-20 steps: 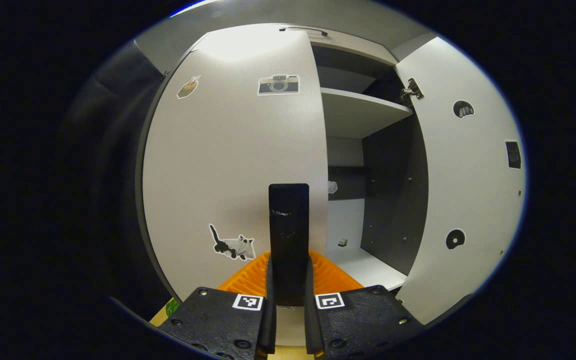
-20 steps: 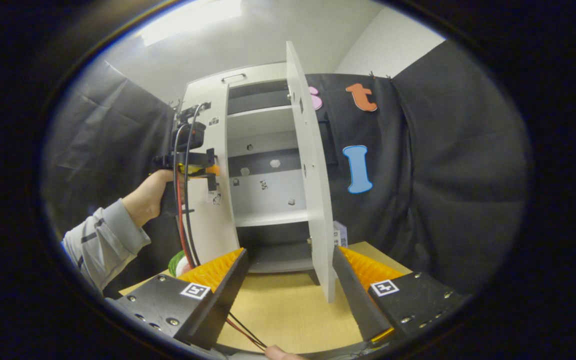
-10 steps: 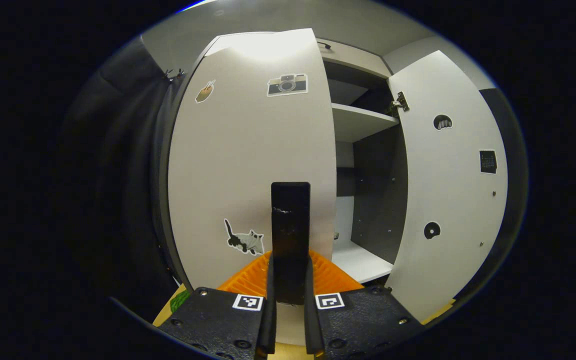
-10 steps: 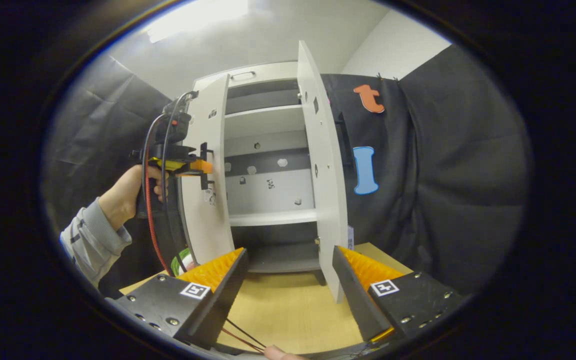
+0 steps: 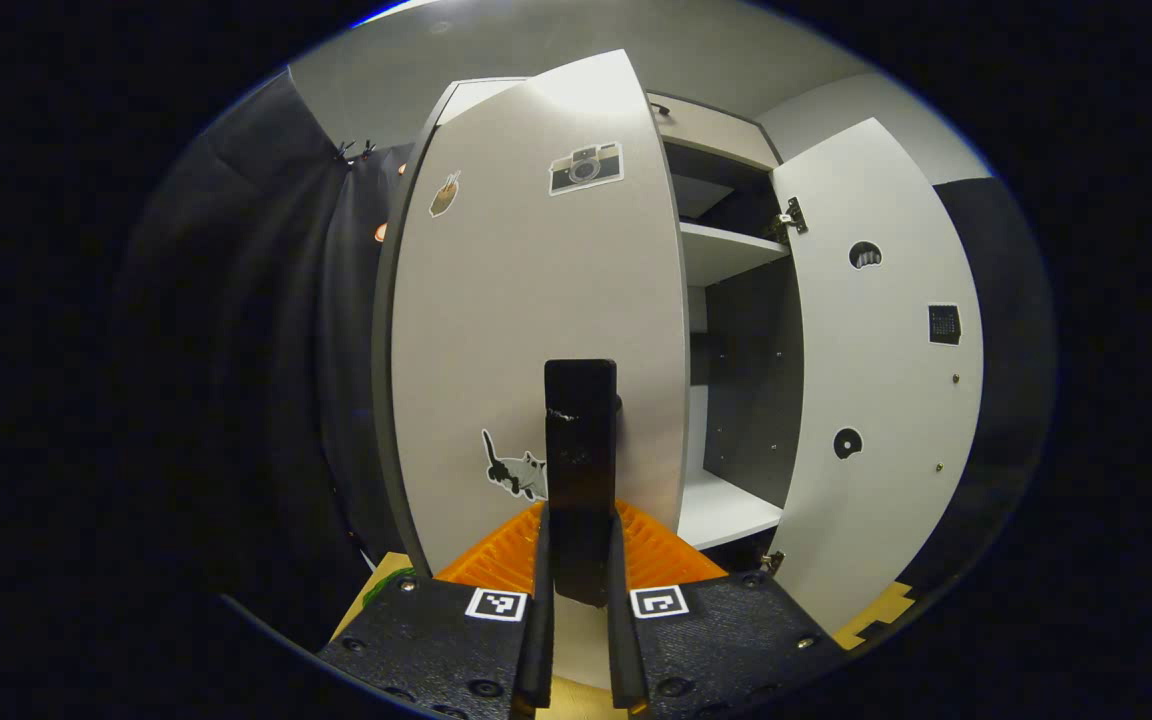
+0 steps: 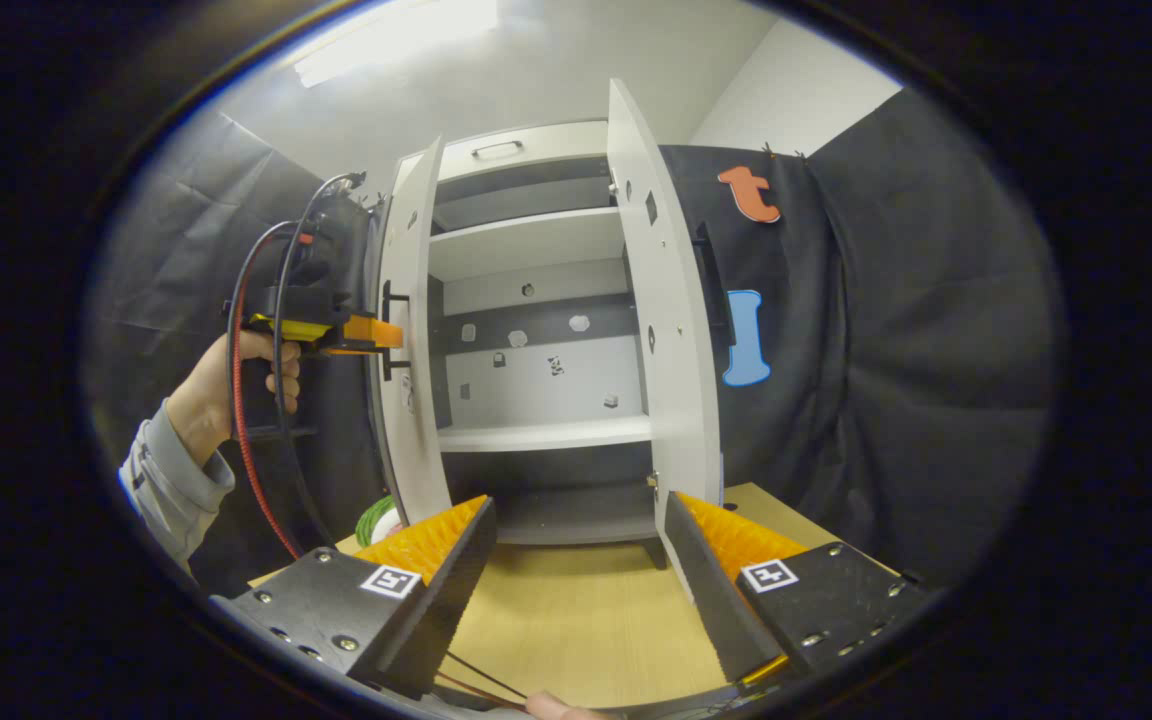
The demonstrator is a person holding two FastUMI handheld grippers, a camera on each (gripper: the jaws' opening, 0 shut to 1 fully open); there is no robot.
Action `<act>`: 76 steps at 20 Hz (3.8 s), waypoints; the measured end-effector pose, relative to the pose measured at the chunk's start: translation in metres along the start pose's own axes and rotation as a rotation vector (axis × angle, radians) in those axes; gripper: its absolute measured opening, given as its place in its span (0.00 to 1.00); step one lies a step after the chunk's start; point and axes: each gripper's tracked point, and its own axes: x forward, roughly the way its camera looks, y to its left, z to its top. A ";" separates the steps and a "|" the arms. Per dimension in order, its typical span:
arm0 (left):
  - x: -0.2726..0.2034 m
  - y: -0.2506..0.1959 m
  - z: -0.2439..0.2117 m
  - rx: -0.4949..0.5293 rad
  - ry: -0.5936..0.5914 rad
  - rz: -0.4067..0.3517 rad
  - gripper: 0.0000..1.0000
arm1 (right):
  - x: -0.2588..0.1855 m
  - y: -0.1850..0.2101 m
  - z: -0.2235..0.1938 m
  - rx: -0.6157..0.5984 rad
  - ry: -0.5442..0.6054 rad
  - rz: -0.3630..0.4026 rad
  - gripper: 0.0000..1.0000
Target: Open the right door of the double-door shoe cabinet with the right hand, and open the left door with the left hand.
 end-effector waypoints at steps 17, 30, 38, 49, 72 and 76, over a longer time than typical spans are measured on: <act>-0.055 0.062 -0.003 0.007 0.005 0.052 0.17 | 0.008 0.035 -0.003 -0.052 0.008 0.014 1.00; -0.073 0.103 -0.003 0.023 0.016 0.169 0.05 | 0.012 0.046 -0.006 -0.055 0.014 0.023 1.00; -0.084 0.145 -0.003 0.046 0.000 0.239 0.01 | 0.013 0.050 -0.003 -0.060 0.011 0.019 0.98; -0.092 0.156 -0.018 0.009 0.046 0.228 0.03 | 0.014 0.047 0.003 -0.065 0.000 -0.001 1.00; -0.195 0.058 -0.062 -0.018 -0.071 0.295 0.97 | 0.018 0.040 0.016 -0.044 -0.015 -0.005 0.97; -0.182 0.015 -0.062 -0.019 -0.089 0.230 0.94 | 0.018 0.043 0.035 -0.054 -0.034 0.007 1.00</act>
